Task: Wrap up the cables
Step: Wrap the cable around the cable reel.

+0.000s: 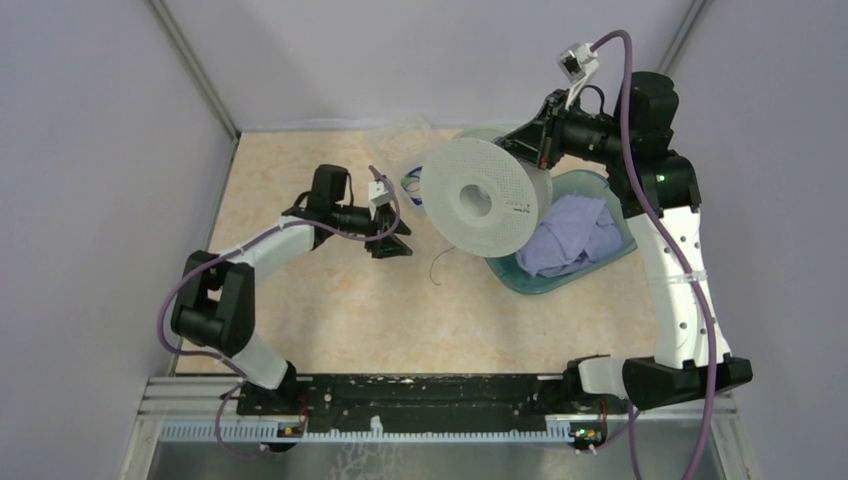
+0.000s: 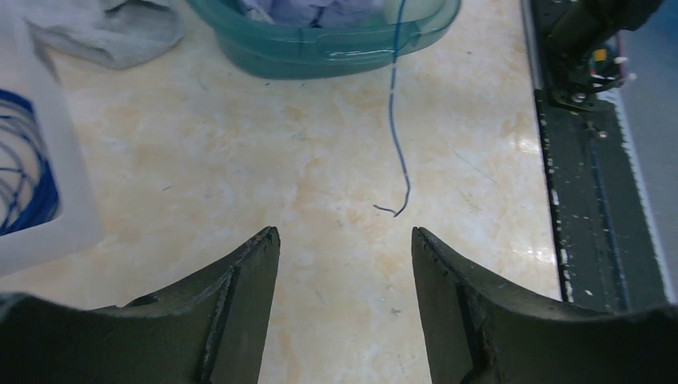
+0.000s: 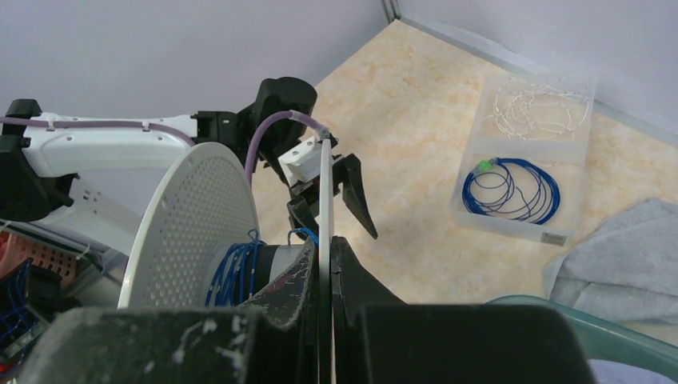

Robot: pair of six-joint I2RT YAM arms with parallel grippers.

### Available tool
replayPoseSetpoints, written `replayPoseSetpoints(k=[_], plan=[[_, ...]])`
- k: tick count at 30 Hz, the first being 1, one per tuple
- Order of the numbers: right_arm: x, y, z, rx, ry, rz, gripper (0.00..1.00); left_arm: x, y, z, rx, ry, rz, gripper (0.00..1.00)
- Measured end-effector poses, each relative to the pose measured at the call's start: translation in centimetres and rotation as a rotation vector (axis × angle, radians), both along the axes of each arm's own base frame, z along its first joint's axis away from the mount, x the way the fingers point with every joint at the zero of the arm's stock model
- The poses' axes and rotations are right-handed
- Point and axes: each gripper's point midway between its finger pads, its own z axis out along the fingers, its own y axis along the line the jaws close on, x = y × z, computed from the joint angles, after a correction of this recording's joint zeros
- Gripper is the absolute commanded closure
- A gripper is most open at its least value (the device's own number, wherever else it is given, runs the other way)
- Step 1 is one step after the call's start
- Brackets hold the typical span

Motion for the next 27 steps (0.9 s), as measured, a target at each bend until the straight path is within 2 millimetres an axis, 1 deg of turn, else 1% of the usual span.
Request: replayPoseSetpoints(k=[4, 7, 9, 13, 17, 19, 21, 26, 27], plan=[[0.1, 0.0, -0.4, -0.001, 0.011, -0.001, 1.0, -2.1, -1.4, 0.3, -0.052, 0.055, -0.065, 0.28], [0.1, 0.0, -0.4, 0.0, 0.013, -0.001, 1.0, -3.7, -2.2, -0.5, -0.066, 0.104, -0.084, 0.28], [0.2, 0.0, -0.4, 0.001, 0.012, -0.001, 1.0, -4.6, -2.9, -0.8, -0.069, 0.143, -0.094, 0.3], [0.2, 0.0, -0.4, 0.0, 0.012, -0.003, 1.0, -5.1, -4.2, -0.7, -0.098, 0.202, -0.113, 0.34], [0.2, 0.0, -0.4, 0.001, 0.013, -0.004, 1.0, -6.2, -5.1, -1.3, -0.111, 0.298, -0.134, 0.38], [0.2, 0.0, -0.4, 0.002, 0.015, -0.006, 1.0, -6.7, -5.5, -1.9, -0.107, 0.334, -0.141, 0.44], [0.2, 0.0, -0.4, 0.002, 0.016, -0.008, 1.0, -7.3, -5.9, -2.4, -0.101, 0.363, -0.15, 0.52], [0.3, 0.0, -0.4, 0.002, 0.016, -0.011, 1.0, -7.9, -6.4, -3.0, -0.1, 0.41, -0.159, 0.81], [0.3, 0.0, -0.4, 0.001, 0.016, -0.012, 1.0, -7.8, -6.4, -3.0, -0.101, 0.412, -0.16, 0.89]])
